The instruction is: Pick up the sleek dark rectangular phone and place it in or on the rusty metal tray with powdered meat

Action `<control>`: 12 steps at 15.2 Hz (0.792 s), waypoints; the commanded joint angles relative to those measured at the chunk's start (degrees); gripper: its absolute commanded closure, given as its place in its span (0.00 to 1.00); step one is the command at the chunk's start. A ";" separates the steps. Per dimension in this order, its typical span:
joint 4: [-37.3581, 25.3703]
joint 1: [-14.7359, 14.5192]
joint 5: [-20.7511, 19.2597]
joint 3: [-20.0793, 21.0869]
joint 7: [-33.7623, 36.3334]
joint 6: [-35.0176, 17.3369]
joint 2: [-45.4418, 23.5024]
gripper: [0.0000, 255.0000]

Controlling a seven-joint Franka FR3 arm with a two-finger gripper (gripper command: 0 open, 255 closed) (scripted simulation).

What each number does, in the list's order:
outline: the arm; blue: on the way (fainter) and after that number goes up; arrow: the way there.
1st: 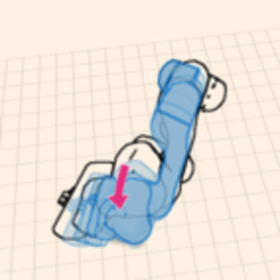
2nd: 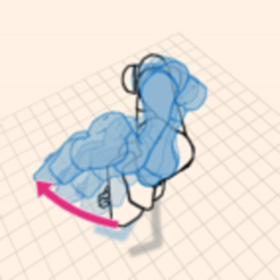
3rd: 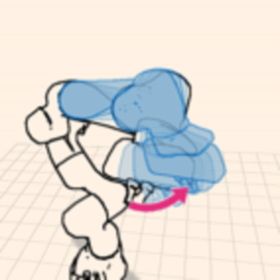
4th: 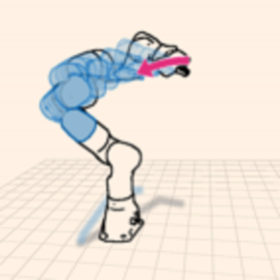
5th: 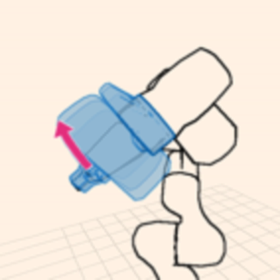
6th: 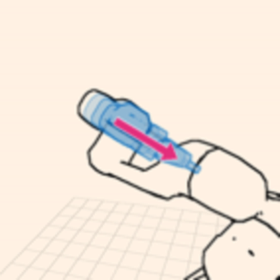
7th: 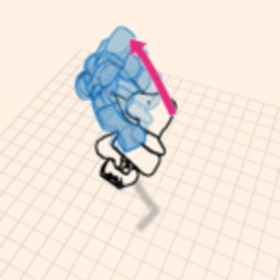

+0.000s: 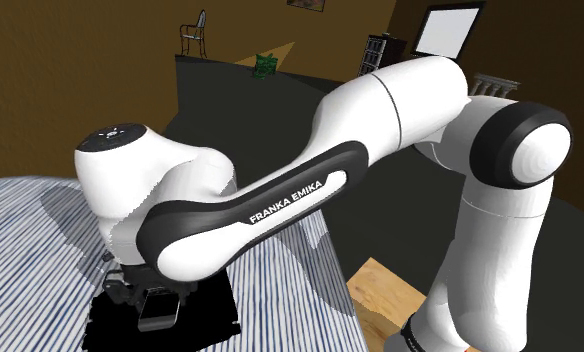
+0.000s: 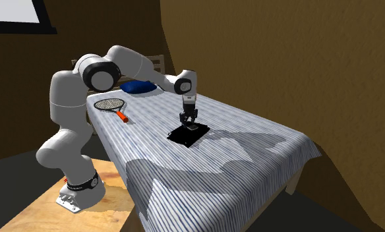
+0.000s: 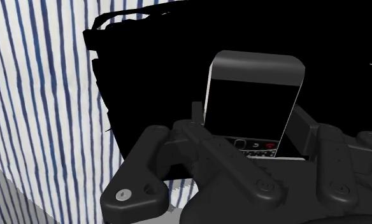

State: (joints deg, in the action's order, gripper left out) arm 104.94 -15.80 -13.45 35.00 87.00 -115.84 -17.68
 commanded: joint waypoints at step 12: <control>0.41 0.04 -0.05 -0.02 0.05 -0.44 0.01 0.00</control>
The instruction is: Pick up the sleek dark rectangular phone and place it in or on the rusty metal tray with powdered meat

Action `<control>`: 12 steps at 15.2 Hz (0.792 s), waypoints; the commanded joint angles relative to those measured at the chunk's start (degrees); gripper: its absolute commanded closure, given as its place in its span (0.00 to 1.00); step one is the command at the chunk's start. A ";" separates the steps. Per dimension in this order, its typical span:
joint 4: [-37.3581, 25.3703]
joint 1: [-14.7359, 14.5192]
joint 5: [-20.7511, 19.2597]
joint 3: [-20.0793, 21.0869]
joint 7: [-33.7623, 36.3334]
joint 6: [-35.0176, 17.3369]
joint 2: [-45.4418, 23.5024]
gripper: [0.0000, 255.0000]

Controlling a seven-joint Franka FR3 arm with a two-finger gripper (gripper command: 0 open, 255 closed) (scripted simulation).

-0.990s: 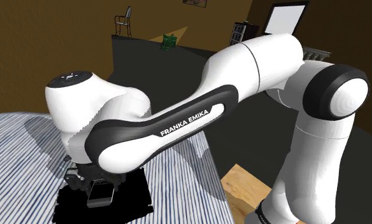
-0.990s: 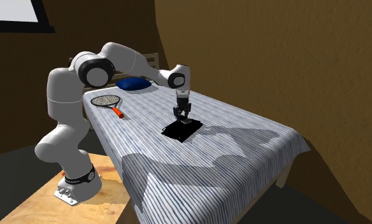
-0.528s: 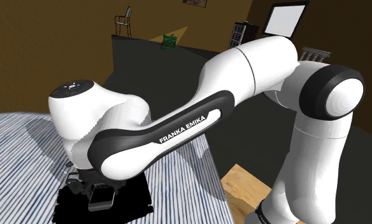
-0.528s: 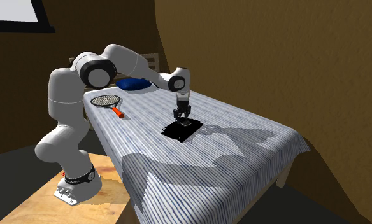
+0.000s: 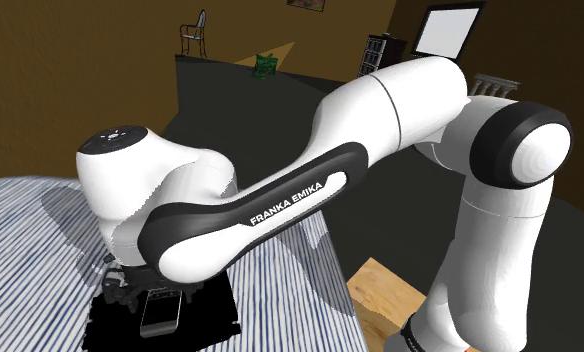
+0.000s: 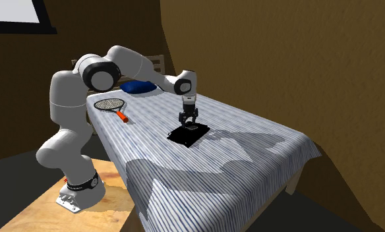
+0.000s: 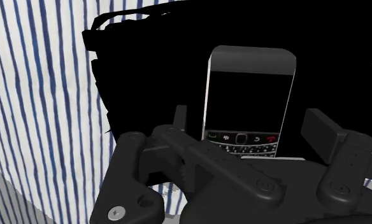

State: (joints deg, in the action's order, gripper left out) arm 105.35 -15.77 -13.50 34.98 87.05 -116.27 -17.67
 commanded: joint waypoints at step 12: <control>-4.84 0.12 1.78 0.75 -1.20 6.51 2.12 0.00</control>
State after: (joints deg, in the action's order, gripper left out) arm 100.52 -15.64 -11.72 35.72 85.86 -109.78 -15.55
